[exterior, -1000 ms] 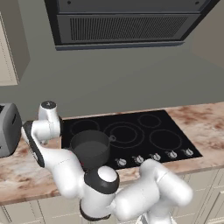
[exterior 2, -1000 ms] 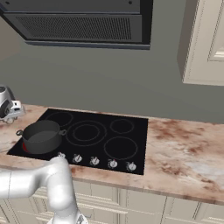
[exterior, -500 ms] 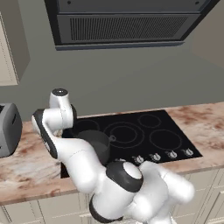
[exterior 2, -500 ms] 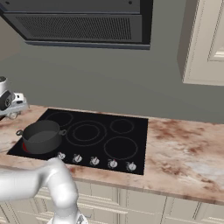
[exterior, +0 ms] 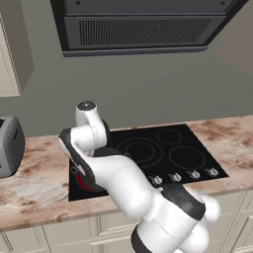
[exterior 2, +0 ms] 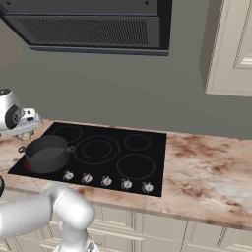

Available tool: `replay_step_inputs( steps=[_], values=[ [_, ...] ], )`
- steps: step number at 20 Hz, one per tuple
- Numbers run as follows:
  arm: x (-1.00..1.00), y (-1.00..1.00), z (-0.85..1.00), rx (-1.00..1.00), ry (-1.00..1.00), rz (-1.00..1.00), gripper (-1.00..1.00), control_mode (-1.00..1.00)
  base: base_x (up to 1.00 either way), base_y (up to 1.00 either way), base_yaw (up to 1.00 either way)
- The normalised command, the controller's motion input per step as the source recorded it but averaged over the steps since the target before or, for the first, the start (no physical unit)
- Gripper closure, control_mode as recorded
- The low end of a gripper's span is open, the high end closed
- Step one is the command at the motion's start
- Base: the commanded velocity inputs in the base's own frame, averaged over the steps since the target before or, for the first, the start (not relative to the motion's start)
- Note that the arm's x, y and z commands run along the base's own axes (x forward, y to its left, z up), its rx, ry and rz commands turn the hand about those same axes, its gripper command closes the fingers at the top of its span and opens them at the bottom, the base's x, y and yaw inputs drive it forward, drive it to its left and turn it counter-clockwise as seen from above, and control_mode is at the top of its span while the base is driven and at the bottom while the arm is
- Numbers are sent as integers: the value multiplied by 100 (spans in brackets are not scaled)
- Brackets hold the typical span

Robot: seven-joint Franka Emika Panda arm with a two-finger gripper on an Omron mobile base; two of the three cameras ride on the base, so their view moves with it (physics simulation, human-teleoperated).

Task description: Turn on the burner for the pot on the stove. Wait thirty seconds for the pot to heat up. Then add the garlic to the pot.

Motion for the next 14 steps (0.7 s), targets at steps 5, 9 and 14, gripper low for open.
replay_step_inputs(
  steps=[5, 9, 14],
  values=[
    [0, -38, -16, -7, -9, -6, 100, -100, 0, 0, 0],
    [22, -15, 0, 0, 0, -3, 100, -100, 0, 0, 0],
    [36, 0, -4, 0, 0, 0, 100, -100, 0, 0, 0]
  ],
)
